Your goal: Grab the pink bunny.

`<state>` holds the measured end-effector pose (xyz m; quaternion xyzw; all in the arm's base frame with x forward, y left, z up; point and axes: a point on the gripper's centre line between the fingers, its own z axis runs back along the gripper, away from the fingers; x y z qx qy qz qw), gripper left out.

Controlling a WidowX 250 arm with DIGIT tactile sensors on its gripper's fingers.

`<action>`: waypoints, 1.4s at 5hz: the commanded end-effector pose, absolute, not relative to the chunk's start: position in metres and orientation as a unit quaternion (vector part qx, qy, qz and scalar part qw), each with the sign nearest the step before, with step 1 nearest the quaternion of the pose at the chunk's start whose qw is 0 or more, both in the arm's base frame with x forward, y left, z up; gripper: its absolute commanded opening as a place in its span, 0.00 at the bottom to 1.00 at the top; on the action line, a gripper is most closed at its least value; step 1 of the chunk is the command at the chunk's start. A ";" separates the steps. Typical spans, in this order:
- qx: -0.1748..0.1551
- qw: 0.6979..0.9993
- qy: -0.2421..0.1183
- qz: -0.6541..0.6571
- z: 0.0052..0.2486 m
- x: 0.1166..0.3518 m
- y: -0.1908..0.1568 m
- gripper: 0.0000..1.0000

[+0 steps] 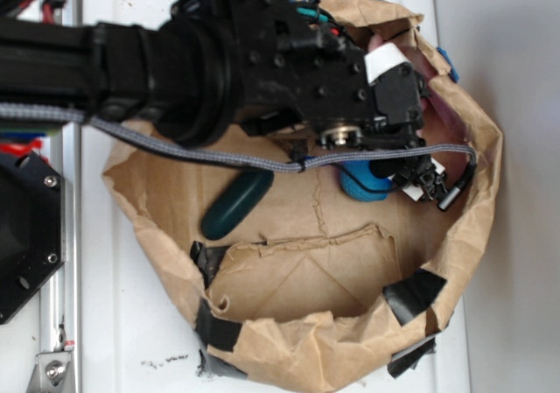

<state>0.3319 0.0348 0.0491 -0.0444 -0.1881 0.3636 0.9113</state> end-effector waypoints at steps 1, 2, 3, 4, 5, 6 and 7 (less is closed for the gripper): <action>-0.041 0.897 -0.217 0.382 0.067 0.339 0.053 1.00; -0.029 0.882 -0.219 0.417 0.072 0.334 0.058 1.00; -0.026 0.864 -0.220 0.453 0.072 0.327 0.067 1.00; -0.014 0.843 -0.224 0.489 0.075 0.321 0.073 1.00; -0.008 0.834 -0.226 0.503 0.070 0.315 0.079 1.00; -0.005 0.826 -0.227 0.516 0.067 0.313 0.084 1.00; -0.003 0.824 -0.225 0.521 0.063 0.315 0.086 1.00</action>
